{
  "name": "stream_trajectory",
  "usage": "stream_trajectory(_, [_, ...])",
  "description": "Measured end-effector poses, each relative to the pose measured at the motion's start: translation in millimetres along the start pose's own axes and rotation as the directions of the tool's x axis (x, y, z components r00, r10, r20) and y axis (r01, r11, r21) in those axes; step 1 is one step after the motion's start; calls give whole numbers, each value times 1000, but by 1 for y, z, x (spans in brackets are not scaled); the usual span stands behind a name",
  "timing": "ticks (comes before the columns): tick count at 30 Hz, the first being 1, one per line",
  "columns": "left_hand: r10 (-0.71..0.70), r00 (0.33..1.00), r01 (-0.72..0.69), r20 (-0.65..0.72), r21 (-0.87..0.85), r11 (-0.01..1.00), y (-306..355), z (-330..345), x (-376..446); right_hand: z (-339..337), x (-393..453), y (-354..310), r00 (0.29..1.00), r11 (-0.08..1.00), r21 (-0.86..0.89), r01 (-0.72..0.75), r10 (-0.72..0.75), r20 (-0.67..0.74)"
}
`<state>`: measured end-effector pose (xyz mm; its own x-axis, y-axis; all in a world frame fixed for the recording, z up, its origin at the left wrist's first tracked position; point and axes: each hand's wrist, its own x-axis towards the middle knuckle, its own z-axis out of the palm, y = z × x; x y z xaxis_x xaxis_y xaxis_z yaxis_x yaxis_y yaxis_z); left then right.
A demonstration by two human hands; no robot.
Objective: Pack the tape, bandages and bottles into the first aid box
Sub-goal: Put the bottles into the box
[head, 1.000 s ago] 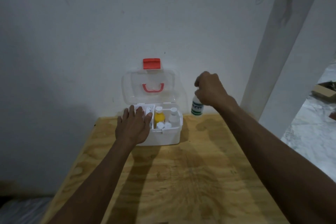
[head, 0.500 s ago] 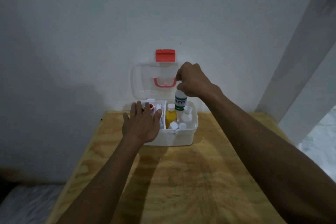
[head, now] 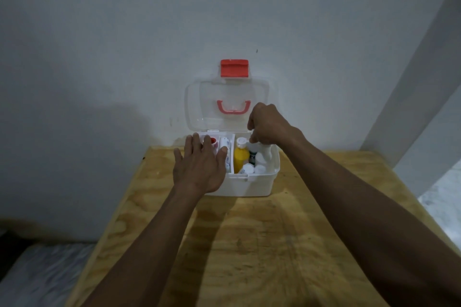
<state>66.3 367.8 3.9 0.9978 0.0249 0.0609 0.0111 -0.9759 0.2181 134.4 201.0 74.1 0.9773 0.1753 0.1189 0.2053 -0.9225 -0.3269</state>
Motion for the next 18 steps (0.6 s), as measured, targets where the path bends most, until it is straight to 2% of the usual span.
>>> stream_trajectory(8, [-2, 1000, 2, 1, -3, 1000, 1, -2, -2, -16, -3, -3, 1000, 1000, -2, 0, 0, 3])
stream_trajectory(10, [0, 1000, 0, -11, -9, 1000, 1, -2, -1, -33, 6, -8, 995, 999, 40, 14, -10, -97])
stream_trajectory(12, [2, 1000, -2, -19, -10, 1000, 0, -1, 0, -51, 14, -14, 968, 994, 104, 26, 1, -250])
stream_trajectory(14, [-1, 1000, 1, -19, -10, 1000, 0, -1, 0, -63, 20, -21, 935, 994, 98, 41, -4, -354])
stream_trajectory(18, [-6, 1000, 6, -12, -21, 1000, 2, -3, -1, -58, 30, -24, 913, 996, 84, 24, 12, -408])
